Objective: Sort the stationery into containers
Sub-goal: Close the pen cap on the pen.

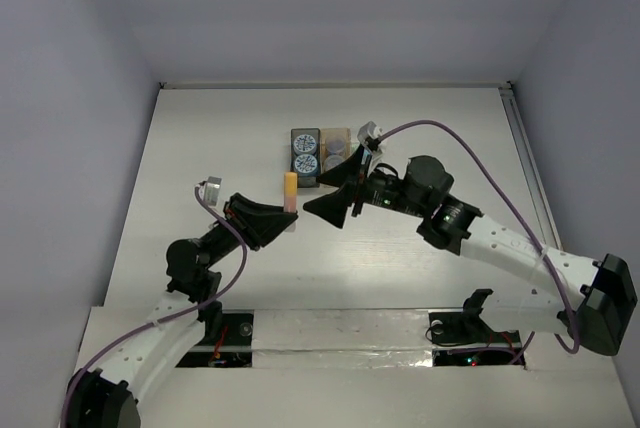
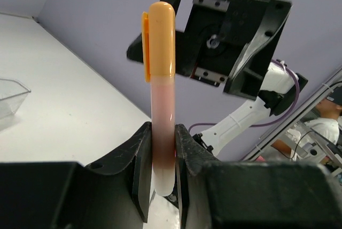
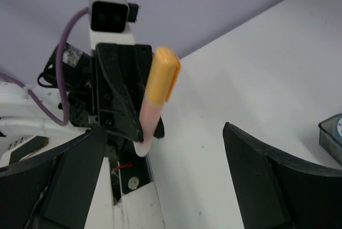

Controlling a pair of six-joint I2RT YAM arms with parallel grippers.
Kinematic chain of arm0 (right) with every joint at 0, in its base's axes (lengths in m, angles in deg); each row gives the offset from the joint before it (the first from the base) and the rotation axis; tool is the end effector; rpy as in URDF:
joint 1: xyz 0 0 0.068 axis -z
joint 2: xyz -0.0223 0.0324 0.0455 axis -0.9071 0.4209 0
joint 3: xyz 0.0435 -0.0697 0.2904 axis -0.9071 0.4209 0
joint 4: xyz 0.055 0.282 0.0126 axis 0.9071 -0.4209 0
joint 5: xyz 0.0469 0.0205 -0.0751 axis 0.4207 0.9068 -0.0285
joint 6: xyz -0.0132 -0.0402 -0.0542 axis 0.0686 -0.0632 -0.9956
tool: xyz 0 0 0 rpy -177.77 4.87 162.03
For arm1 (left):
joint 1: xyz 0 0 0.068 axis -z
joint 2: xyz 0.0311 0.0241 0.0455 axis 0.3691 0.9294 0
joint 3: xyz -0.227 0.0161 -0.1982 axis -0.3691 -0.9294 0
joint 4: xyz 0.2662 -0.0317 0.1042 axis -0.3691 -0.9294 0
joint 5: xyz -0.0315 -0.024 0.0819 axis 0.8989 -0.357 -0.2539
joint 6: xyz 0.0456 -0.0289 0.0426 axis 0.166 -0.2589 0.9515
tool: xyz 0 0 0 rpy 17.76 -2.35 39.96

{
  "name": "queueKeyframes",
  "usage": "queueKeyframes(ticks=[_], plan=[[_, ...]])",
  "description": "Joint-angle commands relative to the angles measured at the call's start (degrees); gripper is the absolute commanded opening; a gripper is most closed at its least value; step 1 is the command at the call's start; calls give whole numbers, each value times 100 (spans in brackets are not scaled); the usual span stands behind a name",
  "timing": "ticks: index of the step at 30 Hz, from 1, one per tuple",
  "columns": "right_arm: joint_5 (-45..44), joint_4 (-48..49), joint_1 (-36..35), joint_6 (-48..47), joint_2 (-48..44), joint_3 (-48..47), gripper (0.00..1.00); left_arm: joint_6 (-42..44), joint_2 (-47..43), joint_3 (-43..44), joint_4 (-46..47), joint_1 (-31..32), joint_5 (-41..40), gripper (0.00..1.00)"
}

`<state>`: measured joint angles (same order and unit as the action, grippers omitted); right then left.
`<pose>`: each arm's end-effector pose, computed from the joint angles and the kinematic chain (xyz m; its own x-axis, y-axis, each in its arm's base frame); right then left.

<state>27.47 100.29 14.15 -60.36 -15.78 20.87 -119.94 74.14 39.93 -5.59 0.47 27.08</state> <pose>0.1738 0.2478 0.3763 -0.3363 0.1563 -0.9287 -0.8974 0.2460 0.3663 0.1161 -0.0838 0.2771 -0.3365 -0.5791 -0.7426 0.8658 0.1198 -0.4858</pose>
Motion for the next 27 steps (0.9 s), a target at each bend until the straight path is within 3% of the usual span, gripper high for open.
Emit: queueKeyframes(ticks=[1,5,14,27], plan=[[180,577,33,13,198,-414,94,-86,175,-94,659,99,118,0],[311,718,86,66,418,-590,88,-60,299,-147,729,212,83,0],[312,920,86,224,804,-766,86,11,413,-121,817,432,30,0],[496,1228,139,453,1042,-784,56,125,607,-50,888,705,-120,0]])
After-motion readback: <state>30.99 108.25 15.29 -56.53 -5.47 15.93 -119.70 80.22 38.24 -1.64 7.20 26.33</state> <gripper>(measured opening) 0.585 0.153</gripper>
